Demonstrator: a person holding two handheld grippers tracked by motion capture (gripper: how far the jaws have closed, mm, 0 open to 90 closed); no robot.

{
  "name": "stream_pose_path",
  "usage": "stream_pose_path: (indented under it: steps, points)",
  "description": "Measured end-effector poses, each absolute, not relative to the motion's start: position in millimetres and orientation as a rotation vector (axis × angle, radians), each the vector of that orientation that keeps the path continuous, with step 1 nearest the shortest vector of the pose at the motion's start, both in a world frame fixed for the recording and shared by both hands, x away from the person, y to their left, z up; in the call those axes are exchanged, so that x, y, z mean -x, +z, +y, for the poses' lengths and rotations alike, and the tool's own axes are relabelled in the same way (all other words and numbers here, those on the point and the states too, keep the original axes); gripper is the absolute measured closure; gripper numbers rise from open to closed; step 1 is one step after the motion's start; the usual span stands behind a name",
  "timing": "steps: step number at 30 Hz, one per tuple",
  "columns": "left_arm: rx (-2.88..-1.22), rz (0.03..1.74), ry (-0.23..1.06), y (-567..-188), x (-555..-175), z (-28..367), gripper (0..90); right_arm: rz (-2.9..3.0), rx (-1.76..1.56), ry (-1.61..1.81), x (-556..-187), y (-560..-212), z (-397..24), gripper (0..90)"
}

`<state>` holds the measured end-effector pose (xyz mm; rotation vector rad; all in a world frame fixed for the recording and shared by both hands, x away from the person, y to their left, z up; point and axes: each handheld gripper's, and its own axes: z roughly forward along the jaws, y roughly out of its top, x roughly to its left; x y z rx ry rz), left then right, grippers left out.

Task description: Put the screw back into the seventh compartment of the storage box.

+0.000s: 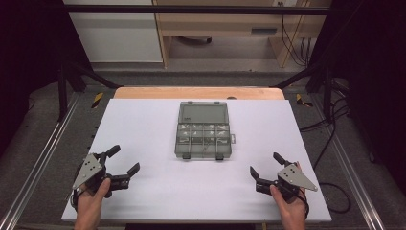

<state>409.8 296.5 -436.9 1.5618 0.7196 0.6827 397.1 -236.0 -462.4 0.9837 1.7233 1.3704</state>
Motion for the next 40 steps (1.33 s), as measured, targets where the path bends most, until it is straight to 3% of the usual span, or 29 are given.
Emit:
stream_pose_path:
  steps: [22,40]
  points:
    - [-1.513,0.715,0.734,-457,-400,311,3.9,1.641,-0.987,1.363,-393,-463,-260,4.5]
    - [-1.504,0.674,0.684,-461,-401,312,2.2,1.71,-0.916,1.383,-403,-473,-245,4.8]
